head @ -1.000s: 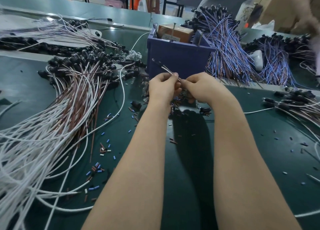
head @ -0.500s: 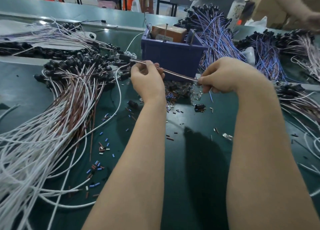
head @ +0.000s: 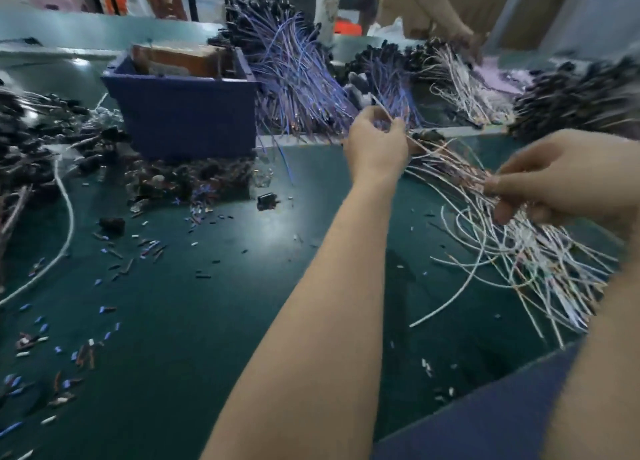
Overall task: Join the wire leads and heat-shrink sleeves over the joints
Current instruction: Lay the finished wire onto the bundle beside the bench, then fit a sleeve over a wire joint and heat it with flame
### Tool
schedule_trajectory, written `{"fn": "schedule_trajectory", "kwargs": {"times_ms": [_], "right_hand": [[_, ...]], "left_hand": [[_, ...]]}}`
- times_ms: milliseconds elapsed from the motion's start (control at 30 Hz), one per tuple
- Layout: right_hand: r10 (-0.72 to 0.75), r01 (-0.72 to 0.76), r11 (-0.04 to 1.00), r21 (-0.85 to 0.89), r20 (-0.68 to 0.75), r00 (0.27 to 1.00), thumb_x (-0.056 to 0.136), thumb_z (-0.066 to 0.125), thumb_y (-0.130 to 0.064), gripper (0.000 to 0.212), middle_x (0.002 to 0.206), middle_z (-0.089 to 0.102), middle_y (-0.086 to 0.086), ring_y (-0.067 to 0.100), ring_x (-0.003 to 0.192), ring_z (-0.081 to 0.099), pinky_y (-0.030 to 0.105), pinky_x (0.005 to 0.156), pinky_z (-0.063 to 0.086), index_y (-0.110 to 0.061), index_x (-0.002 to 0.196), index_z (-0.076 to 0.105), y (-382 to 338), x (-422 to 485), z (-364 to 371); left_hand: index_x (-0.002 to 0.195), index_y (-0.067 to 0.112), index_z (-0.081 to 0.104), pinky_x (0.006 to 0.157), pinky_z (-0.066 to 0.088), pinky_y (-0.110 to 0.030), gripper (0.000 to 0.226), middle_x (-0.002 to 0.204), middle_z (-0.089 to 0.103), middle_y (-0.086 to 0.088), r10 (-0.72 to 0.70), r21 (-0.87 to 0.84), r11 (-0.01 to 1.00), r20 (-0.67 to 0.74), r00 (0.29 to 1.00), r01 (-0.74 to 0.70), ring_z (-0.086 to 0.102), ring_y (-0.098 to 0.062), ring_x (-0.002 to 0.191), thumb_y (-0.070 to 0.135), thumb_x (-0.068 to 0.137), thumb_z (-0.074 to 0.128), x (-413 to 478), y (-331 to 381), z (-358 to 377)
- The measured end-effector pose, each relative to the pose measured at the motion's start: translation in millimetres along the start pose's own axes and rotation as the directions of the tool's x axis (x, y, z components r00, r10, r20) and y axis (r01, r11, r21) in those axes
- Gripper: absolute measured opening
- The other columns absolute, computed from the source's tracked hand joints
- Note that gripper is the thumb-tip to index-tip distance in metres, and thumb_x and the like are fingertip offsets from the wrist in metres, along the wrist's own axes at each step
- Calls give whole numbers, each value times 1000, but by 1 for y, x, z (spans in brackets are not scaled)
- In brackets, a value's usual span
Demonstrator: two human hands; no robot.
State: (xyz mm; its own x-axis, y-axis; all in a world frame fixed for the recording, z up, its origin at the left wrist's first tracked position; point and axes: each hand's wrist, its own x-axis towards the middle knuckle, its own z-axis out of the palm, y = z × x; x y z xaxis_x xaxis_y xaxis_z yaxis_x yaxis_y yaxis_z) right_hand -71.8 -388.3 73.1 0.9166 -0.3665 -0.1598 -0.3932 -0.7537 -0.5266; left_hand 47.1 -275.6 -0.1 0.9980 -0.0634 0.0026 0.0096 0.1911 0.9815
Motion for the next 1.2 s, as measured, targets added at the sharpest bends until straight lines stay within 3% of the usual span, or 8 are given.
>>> {"fn": "schedule_trajectory", "kwargs": {"times_ms": [133,267,500,733,867,967,1067,1200], "right_hand": [[157,-143,986,82,-193,969,89,64,-13,17,62,65,12,9,39,60,18,37,47,-7,73,66,53,12,-3],[251,-252,967,37,-313,916,87,66,-18,8,93,70,17,32,88,66,35,81,52,-12,88,71,90,52,33],[295,-318,947,36,-486,823,85,62,-14,15,103,69,14,34,98,61,31,76,44,-13,96,73,114,76,67],[116,-62,992,113,-568,815,86,57,-14,19,105,68,13,32,100,60,33,81,45,-11,101,68,70,68,68],[-142,165,984,59,-284,948,85,57,-19,10,88,66,11,30,88,60,32,70,42,-16,87,67,-3,61,77],[-333,338,940,42,-96,938,83,56,-16,13,86,67,17,27,74,55,33,64,41,-8,81,65,-62,57,97],[-442,438,892,112,9,897,86,61,-19,22,91,69,21,26,74,57,39,71,51,1,90,67,-114,50,128],[-597,575,797,185,99,796,87,60,-16,14,92,70,6,23,90,65,32,79,53,-17,96,70,-176,31,187]], "left_hand": [[92,11,55,90,53,-47,2,107,65,-21,-118,13,993,87,989,118,64,-36,102,11,91,56,2,-26,61],[87,3,54,92,52,-45,2,107,65,-25,-268,174,956,191,944,236,64,-36,102,5,88,56,4,-57,91],[100,-3,63,70,41,-28,24,87,56,-12,-247,370,921,302,921,126,49,-26,78,10,88,46,0,-80,104],[66,11,52,95,50,-48,23,83,57,-16,-200,193,970,278,940,150,60,-29,87,6,88,47,5,-55,79],[76,16,54,95,50,-46,18,103,67,-20,-50,55,997,85,995,46,62,-37,105,7,90,49,9,-19,24],[85,13,56,86,51,-36,12,99,65,-16,59,38,998,-119,991,-54,61,-29,95,5,89,48,5,4,-36],[95,10,58,76,45,-29,14,91,60,-8,145,24,989,-381,913,-147,55,-18,81,3,89,48,-6,17,-103],[95,10,52,76,41,-35,13,93,54,-13,114,-75,973,-669,734,-220,50,-23,85,1,90,44,-20,29,-192]]}}
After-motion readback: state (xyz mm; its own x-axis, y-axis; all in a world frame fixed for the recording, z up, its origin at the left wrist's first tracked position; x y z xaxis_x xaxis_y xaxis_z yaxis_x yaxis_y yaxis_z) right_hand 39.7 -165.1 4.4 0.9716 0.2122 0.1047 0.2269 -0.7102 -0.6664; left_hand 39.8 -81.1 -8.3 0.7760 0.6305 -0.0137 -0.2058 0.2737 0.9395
